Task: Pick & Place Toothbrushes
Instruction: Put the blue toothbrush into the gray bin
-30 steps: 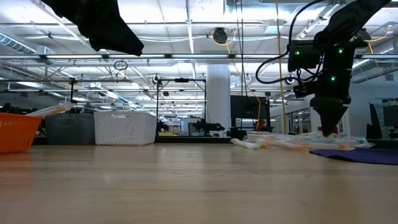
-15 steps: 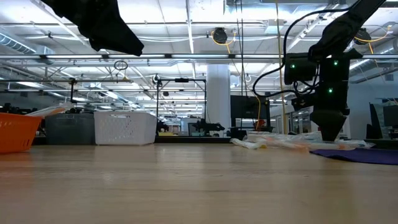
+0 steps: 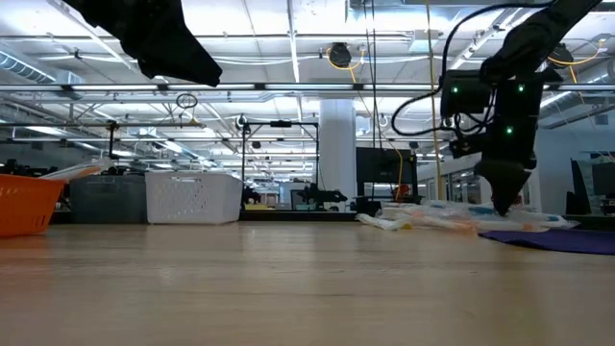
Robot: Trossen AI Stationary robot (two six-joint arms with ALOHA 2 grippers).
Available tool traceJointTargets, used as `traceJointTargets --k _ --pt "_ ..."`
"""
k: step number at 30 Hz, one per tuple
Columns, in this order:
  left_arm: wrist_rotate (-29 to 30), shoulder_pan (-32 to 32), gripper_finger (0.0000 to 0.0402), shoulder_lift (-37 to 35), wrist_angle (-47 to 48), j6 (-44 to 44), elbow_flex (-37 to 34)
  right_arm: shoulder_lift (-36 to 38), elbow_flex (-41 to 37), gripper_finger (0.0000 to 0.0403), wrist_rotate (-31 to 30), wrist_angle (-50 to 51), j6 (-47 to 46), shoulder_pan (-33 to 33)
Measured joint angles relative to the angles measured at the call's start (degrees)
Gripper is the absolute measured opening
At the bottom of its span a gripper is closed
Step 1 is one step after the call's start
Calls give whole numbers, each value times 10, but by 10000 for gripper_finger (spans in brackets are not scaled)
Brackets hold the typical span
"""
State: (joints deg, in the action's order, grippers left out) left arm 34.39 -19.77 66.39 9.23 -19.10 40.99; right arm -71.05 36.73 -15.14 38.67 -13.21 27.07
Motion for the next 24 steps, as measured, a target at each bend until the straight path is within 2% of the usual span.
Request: traceJointTargets --k 7,12,16,24 --pt "2 0 147 0 -2 0 0 68 14 10 3 -3 -22 -13" --pt "2 0 147 0 -17 0 0 118 14 10 24 -44 -28 -41" --pt "2 0 147 0 -54 15 0 147 14 10 59 -112 -29 -69" --pt "2 0 147 0 -131 57 0 168 14 10 95 -318 -25 -156"
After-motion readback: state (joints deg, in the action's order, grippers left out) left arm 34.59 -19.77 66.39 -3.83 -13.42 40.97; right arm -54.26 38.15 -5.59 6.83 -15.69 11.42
